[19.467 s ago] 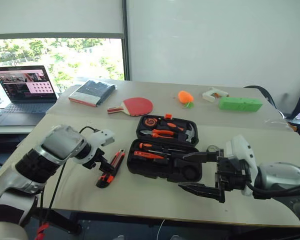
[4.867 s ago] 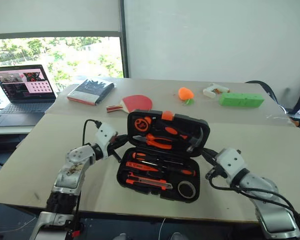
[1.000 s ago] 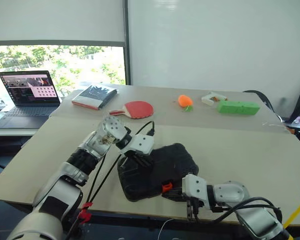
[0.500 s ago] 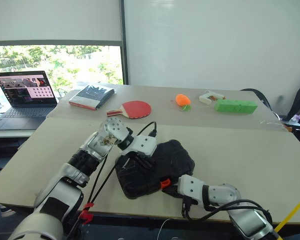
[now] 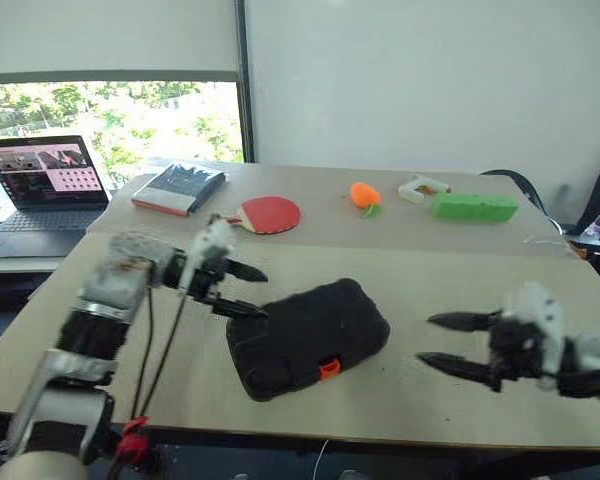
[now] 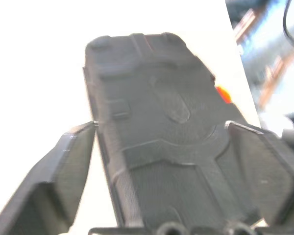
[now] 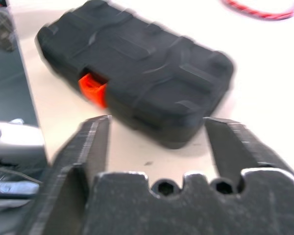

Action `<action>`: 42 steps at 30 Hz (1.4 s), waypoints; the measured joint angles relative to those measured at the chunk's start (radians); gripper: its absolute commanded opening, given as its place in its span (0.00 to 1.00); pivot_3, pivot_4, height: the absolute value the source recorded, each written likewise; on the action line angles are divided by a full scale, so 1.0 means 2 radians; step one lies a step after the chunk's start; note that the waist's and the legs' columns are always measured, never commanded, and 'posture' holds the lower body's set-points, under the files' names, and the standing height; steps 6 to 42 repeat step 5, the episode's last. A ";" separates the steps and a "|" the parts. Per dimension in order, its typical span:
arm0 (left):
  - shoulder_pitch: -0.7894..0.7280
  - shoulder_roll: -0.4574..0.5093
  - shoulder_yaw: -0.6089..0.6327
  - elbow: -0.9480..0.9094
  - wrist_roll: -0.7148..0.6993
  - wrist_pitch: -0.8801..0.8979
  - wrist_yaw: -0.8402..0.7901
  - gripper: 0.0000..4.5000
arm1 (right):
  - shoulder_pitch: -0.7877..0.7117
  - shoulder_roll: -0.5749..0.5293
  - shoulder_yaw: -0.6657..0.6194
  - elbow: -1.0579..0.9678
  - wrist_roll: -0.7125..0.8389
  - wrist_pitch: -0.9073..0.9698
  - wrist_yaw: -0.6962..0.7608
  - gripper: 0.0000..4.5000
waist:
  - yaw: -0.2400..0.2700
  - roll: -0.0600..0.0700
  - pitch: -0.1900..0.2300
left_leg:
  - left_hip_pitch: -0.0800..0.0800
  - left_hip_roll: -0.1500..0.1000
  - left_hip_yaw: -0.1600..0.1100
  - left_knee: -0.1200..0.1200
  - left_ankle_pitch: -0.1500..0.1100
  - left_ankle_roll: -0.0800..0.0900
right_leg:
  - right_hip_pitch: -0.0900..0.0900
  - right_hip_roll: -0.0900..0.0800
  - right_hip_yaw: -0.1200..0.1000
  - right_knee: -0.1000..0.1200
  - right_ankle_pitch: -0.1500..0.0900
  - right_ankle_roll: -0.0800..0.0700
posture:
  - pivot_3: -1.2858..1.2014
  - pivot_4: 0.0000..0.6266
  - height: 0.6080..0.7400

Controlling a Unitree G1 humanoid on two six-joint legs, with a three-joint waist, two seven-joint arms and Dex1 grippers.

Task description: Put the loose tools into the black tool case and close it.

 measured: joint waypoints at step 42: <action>0.118 0.097 0.122 -0.050 -0.049 0.067 0.013 1.00 | -0.008 -0.053 -0.038 0.073 0.018 0.020 0.063 0.98 | -0.002 0.000 0.001 | 0.000 0.001 0.001 0.000 0.000 0.000 | 0.000 -0.001 0.000 -0.001 0.000 0.000 | 0.52 0.24 0.97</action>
